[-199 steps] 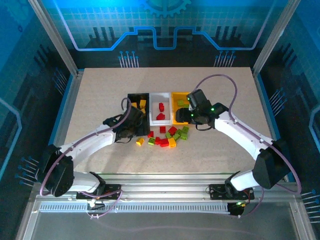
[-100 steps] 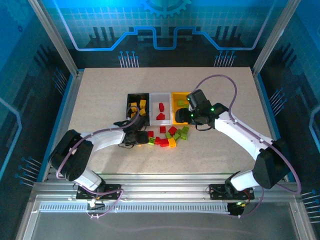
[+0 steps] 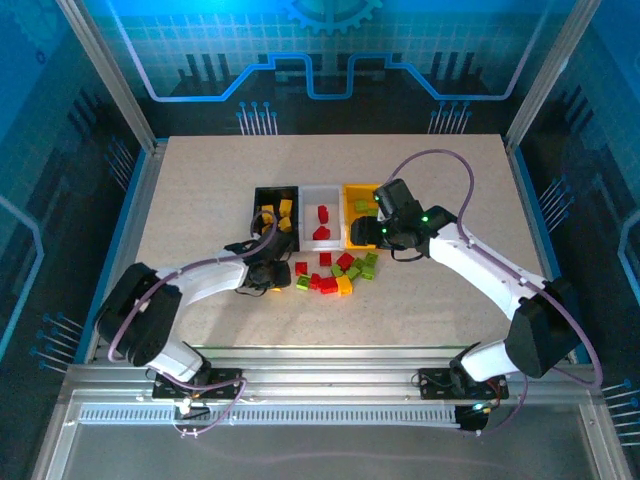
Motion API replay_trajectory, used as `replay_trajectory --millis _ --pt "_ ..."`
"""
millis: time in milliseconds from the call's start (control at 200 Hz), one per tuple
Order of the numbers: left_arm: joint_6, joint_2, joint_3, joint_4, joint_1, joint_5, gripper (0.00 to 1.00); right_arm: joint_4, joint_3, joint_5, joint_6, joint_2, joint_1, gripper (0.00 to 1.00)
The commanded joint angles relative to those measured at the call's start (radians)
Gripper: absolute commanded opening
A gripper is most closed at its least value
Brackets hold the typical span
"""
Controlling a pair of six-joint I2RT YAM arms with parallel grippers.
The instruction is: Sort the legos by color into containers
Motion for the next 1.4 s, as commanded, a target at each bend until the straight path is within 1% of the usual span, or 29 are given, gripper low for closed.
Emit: replay_trajectory --millis 0,80,175,315,420,530,575,600,665,750,830,966,1081,1261,1396 --pt "-0.009 -0.123 0.038 -0.048 -0.005 0.017 0.36 0.004 0.006 0.009 0.012 -0.017 -0.017 0.68" --pt "0.013 -0.145 0.117 -0.104 0.004 -0.013 0.35 0.009 0.001 0.005 0.012 -0.021 -0.016 0.68" --pt "0.048 -0.103 0.225 -0.143 0.038 -0.042 0.35 0.009 -0.003 0.008 0.013 -0.018 -0.016 0.68" --pt "0.083 0.026 0.359 -0.146 0.106 -0.071 0.34 0.007 -0.009 0.010 0.013 -0.016 -0.018 0.68" --pt "0.108 0.145 0.478 -0.158 0.125 -0.091 0.36 0.000 -0.012 0.013 0.012 -0.020 -0.019 0.68" --pt "0.122 0.243 0.584 -0.181 0.129 -0.113 0.44 -0.004 -0.020 0.010 0.011 -0.032 -0.020 0.69" --pt "0.123 0.272 0.616 -0.193 0.134 -0.115 0.52 -0.003 -0.025 0.006 0.009 -0.037 -0.020 0.68" --pt "0.122 0.282 0.630 -0.198 0.138 -0.115 0.57 -0.005 -0.026 0.002 0.008 -0.040 -0.019 0.68" --pt "0.123 0.284 0.651 -0.202 0.137 -0.110 0.69 -0.007 -0.033 -0.013 -0.003 -0.046 -0.019 0.69" --pt "0.117 0.248 0.655 -0.189 0.137 -0.089 0.86 -0.011 -0.048 -0.033 -0.018 -0.051 -0.019 0.69" --pt "0.105 0.192 0.648 -0.182 0.133 -0.066 0.99 -0.011 -0.067 -0.059 -0.033 -0.049 -0.019 0.70" --pt "0.076 0.065 0.588 -0.140 0.117 0.011 0.99 -0.007 -0.105 -0.084 -0.055 -0.035 0.003 0.70" --pt "0.055 -0.067 0.496 -0.096 0.062 0.043 0.99 -0.002 -0.137 -0.085 -0.060 -0.002 0.037 0.70" --pt "-0.015 -0.265 0.273 -0.030 -0.046 0.028 0.99 0.007 -0.172 -0.006 0.008 0.046 0.043 0.70" --pt "-0.091 -0.359 0.123 -0.014 -0.067 0.039 0.99 0.013 -0.155 0.048 0.058 0.101 0.036 0.69"
